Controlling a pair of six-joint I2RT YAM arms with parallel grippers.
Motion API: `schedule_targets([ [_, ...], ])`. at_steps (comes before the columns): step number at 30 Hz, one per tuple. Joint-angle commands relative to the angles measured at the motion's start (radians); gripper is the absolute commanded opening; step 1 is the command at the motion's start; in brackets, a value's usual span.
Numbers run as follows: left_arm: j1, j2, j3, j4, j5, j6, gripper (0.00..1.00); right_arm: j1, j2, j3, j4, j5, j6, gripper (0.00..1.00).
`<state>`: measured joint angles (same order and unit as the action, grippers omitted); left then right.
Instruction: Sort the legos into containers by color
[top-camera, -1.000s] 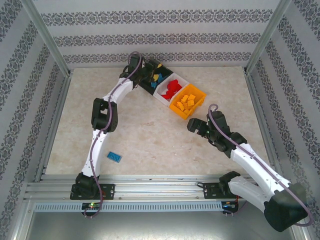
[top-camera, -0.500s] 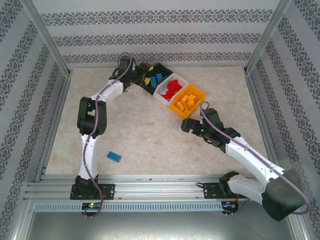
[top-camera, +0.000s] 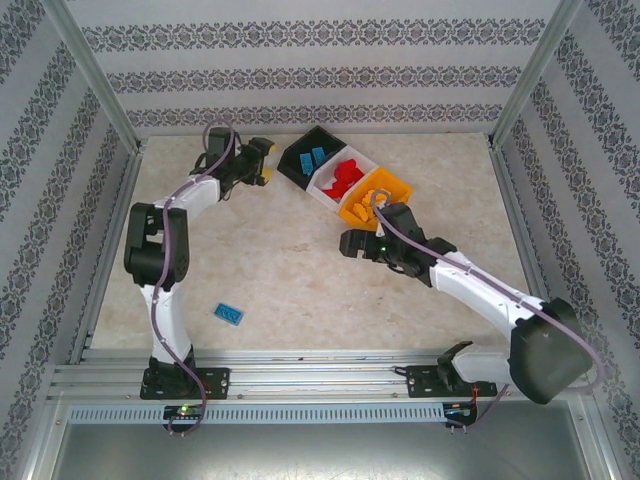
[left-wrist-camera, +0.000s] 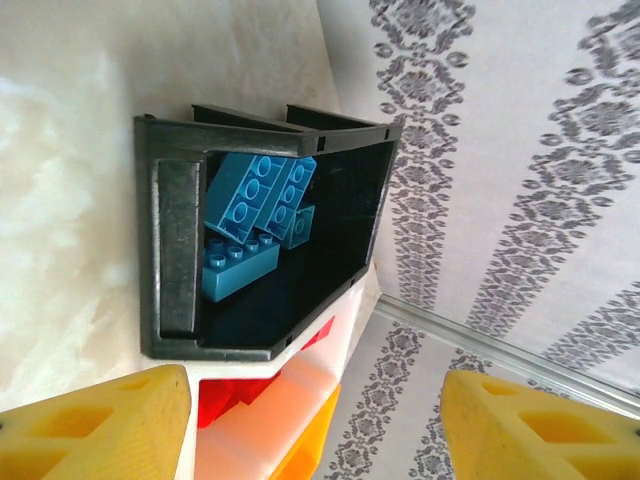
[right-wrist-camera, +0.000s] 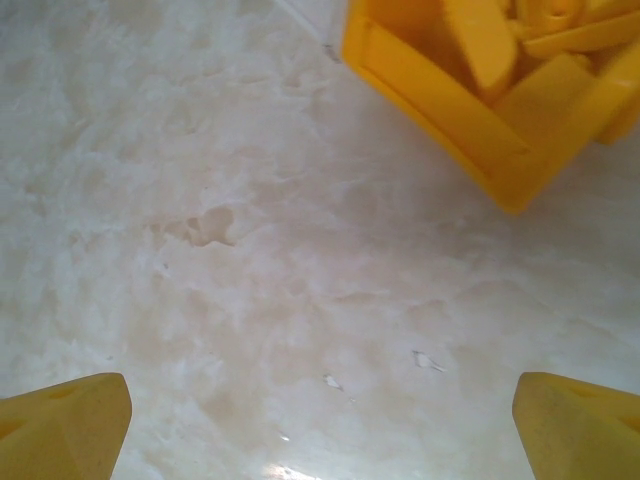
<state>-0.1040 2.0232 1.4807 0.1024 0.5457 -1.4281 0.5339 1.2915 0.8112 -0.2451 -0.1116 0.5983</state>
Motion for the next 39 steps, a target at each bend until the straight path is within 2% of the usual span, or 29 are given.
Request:
schedule_targets([
  [1, 0.051, -0.107, -0.104, 0.092, -0.007, 0.009, 0.67, 0.027, 0.062, 0.064, 0.042, -0.053, -0.031, 0.98],
  [7, 0.149, -0.282, -0.315, 0.105, 0.010, 0.026, 0.67, 0.081, 0.212, 0.181, 0.060, -0.113, -0.055, 0.98],
  [12, 0.290, -0.458, -0.485, 0.044, 0.051, 0.080, 0.68, 0.146, 0.385, 0.333, 0.051, -0.233, -0.077, 0.98],
  [15, 0.366, -0.568, -0.570, -0.072, 0.077, 0.152, 0.68, 0.200, 0.515, 0.478, -0.030, -0.352, -0.134, 0.98],
  [17, 0.392, -0.637, -0.572, -0.265, 0.042, 0.282, 0.68, 0.249, 0.596, 0.595, -0.118, -0.398, -0.207, 0.98],
  [21, 0.394, -0.721, -0.526, -0.658, -0.144, 0.508, 0.74, 0.351, 0.736, 0.829, -0.331, -0.439, -0.381, 0.98],
  [24, 0.394, -0.744, -0.487, -0.817, -0.292, 0.609, 0.80, 0.420, 0.801, 0.912, -0.424, -0.388, -0.486, 0.96],
  [27, 0.394, -0.736, -0.441, -0.897, -0.395, 0.649, 0.88, 0.459, 0.842, 0.938, -0.445, -0.356, -0.535, 0.92],
  [32, 0.394, -0.696, -0.399, -0.908, -0.400, 0.651, 0.91, 0.475, 0.882, 0.939, -0.423, -0.375, -0.542, 0.87],
  [39, 0.391, -0.627, -0.378, -0.869, -0.339, 0.636, 0.93, 0.535, 0.907, 0.936, -0.417, -0.382, -0.577, 0.87],
])
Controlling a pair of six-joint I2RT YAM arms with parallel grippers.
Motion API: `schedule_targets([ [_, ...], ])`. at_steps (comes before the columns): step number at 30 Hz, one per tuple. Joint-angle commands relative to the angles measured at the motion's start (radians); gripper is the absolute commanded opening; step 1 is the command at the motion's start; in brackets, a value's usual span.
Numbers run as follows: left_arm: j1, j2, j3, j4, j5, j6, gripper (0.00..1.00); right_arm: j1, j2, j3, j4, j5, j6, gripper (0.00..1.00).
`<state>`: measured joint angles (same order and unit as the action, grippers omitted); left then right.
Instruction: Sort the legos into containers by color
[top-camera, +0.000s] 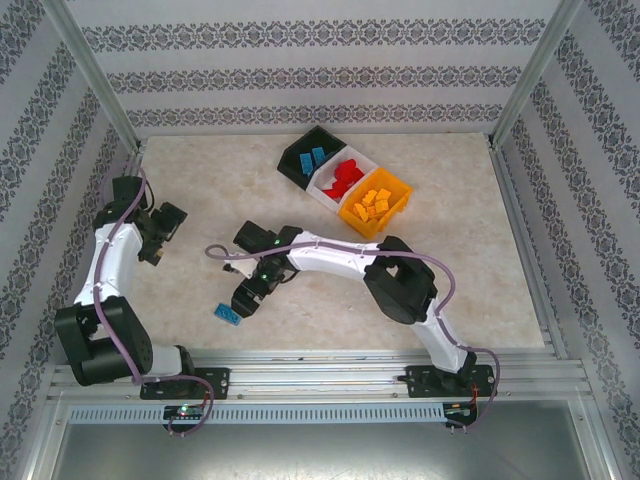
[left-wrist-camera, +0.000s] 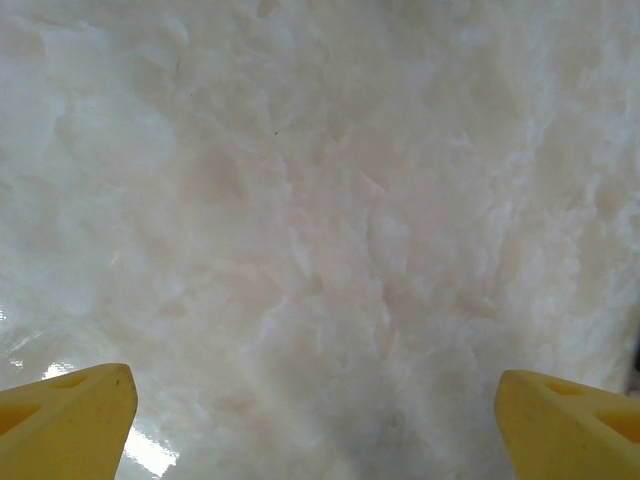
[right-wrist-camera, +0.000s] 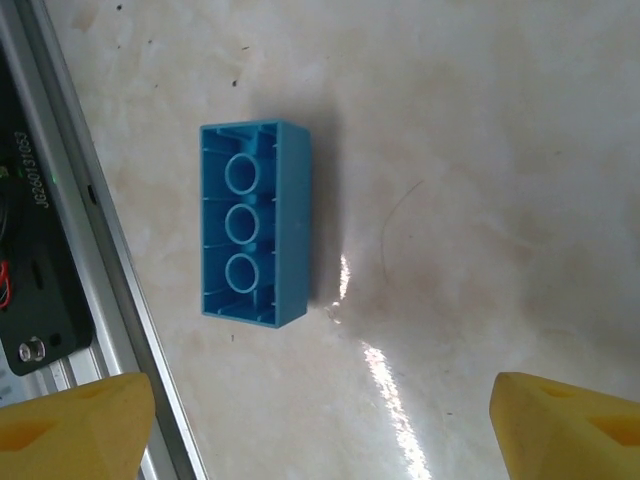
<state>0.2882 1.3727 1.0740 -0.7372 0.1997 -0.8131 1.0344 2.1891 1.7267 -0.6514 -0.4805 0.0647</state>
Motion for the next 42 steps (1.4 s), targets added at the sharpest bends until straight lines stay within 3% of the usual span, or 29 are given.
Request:
schedule_targets([
  [1, -0.001, 0.035, 0.030, -0.024, 0.015, 0.018, 0.94, 0.043, 0.015, 0.022, -0.009, -0.008, -0.043, 0.88],
  [11, -0.021, 0.119, 0.105, -0.027, 0.034, 0.030, 0.99, 0.109, 0.086, 0.095, -0.032, 0.117, -0.074, 0.87],
  [22, -0.038, 0.193, 0.168, -0.022, 0.076, 0.032, 1.00, 0.157, 0.190, 0.211, -0.104, 0.421, -0.144, 0.82],
  [25, -0.041, 0.204, 0.180, -0.023, 0.080, 0.033, 1.00, 0.157, 0.204, 0.226, -0.106, 0.433, -0.145, 0.75],
  [28, -0.041, 0.207, 0.180, -0.020, 0.086, 0.032, 1.00, 0.151, 0.210, 0.244, -0.103, 0.395, -0.136, 0.60],
  [31, -0.041, 0.206, 0.178, -0.020, 0.081, 0.034, 1.00, 0.142, 0.210, 0.245, -0.102, 0.376, -0.135, 0.54],
  [42, -0.040, 0.224, 0.193, -0.013, 0.086, 0.045, 1.00, 0.102, 0.097, 0.100, 0.006, 0.347, -0.149, 0.45],
])
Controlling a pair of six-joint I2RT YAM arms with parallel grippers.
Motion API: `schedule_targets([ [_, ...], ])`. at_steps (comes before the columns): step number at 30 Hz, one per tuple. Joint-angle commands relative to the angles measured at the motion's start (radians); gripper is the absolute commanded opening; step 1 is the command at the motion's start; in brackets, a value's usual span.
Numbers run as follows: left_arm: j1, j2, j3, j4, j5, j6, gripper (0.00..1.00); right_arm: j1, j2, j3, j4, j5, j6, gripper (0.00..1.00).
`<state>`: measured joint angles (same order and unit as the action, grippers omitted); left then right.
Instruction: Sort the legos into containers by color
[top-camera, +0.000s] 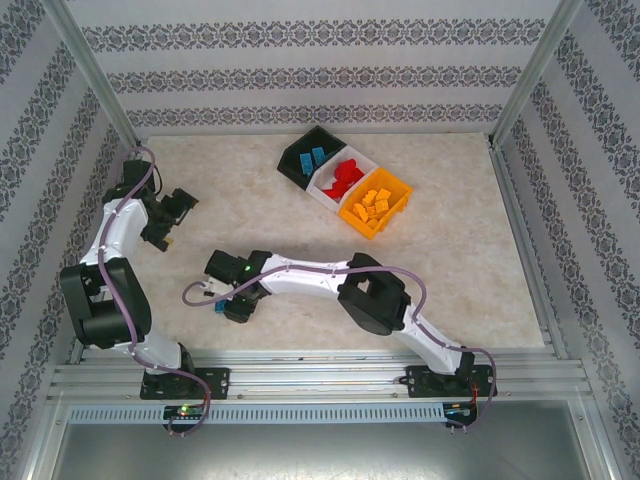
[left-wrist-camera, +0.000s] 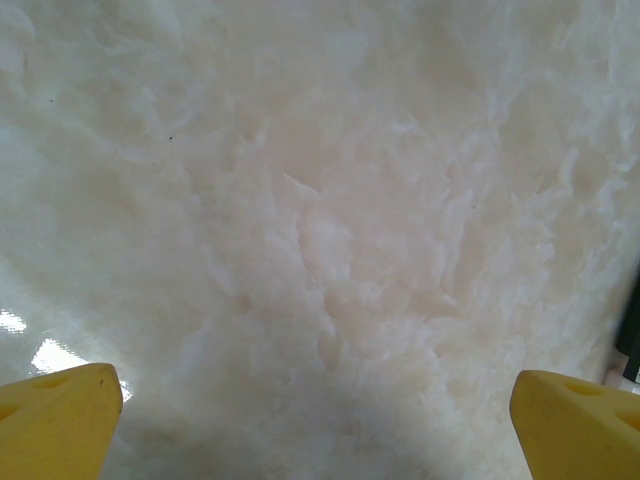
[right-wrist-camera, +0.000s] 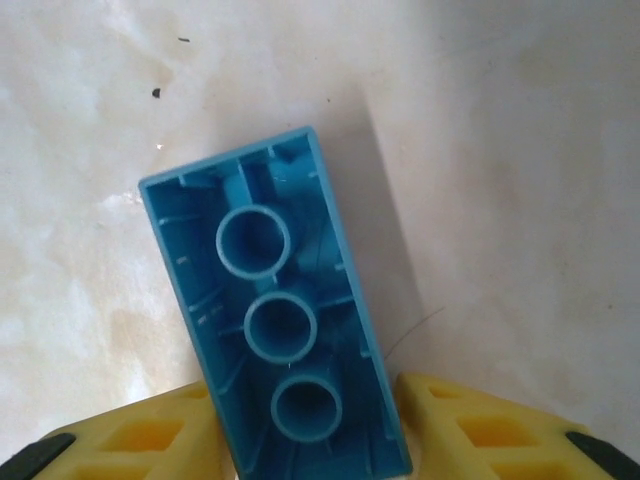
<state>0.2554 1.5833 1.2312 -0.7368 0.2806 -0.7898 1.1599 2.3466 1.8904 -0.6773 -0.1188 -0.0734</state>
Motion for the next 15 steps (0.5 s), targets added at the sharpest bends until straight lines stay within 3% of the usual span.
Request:
schedule_targets([
  [1, -0.005, 0.015, 0.039, -0.013, 0.004, 0.024, 1.00, -0.033, -0.088, -0.097, 0.061, -0.025, -0.003, 0.45],
  [15, -0.005, 0.017, 0.045, 0.024, 0.031, 0.029, 1.00, -0.296, -0.356, -0.305, 0.191, -0.142, 0.165, 0.41],
])
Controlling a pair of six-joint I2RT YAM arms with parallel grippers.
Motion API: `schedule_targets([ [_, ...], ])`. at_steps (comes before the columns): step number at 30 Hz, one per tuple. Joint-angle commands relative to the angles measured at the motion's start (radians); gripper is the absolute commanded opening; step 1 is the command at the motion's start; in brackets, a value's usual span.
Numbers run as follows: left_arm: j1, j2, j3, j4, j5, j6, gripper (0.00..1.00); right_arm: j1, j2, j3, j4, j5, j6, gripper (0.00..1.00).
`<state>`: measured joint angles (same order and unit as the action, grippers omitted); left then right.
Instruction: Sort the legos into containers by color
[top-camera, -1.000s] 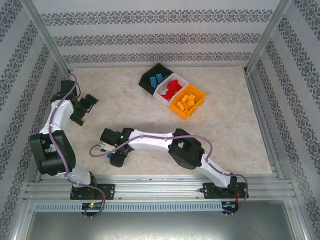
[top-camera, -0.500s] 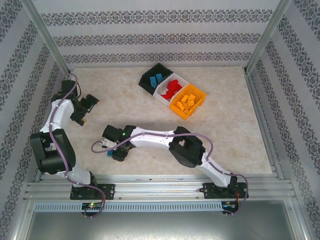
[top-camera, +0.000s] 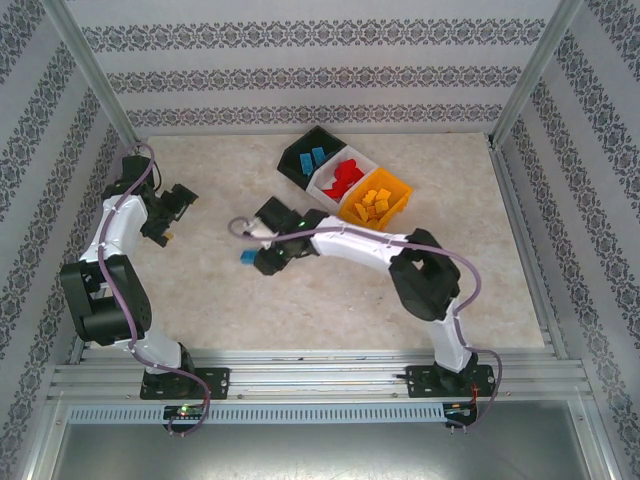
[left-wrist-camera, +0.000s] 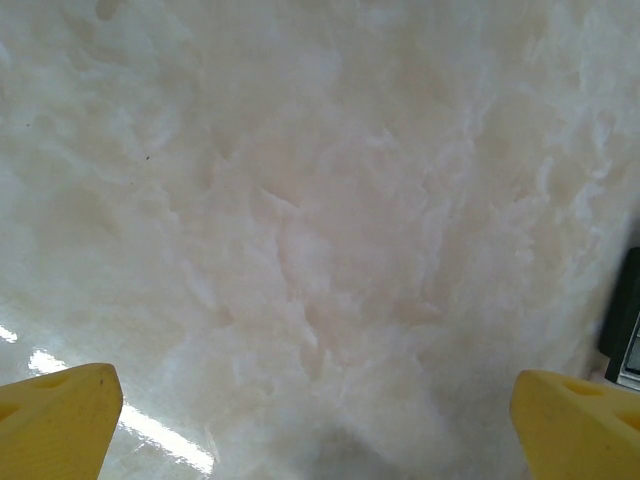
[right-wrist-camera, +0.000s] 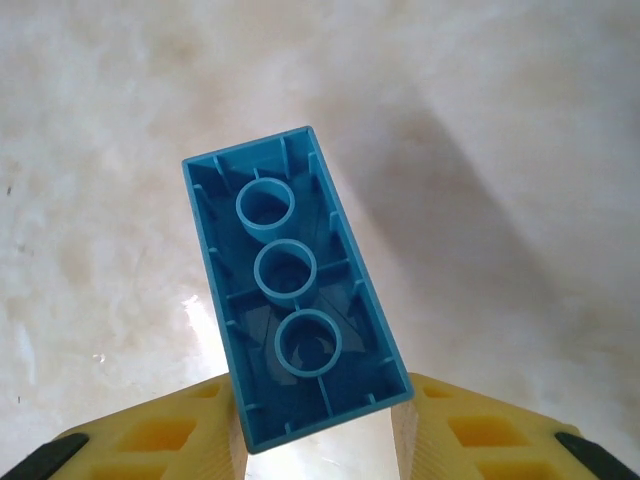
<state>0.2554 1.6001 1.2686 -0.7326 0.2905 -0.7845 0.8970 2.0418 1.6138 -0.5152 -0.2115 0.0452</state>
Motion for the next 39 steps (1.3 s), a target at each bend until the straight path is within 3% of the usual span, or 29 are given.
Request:
schedule_targets([
  [1, -0.005, -0.004, -0.002, 0.029, 0.028, 0.019, 1.00, -0.055, -0.059, -0.031, 0.026, -0.059, 0.048, 0.41],
  [9, -0.028, -0.063, -0.111, 0.085, 0.074, -0.004, 1.00, -0.240, -0.076, 0.001, 0.052, -0.135, 0.094, 0.40],
  [19, -0.083, -0.167, -0.281, 0.078, 0.111, -0.001, 1.00, -0.444, 0.074, 0.246, 0.056, -0.206, 0.182, 0.40],
  [33, -0.084, -0.275, -0.325, -0.010, 0.130, 0.036, 1.00, -0.574, 0.389, 0.723, -0.052, -0.201, 0.257, 0.40],
  [36, -0.084, -0.285, -0.312, -0.041, 0.121, 0.056, 1.00, -0.584, 0.432, 0.778, -0.057, -0.201, 0.273, 0.44],
  [39, -0.084, -0.287, -0.295, -0.068, 0.110, 0.073, 1.00, -0.589, 0.456, 0.814, -0.060, -0.193, 0.277, 0.54],
])
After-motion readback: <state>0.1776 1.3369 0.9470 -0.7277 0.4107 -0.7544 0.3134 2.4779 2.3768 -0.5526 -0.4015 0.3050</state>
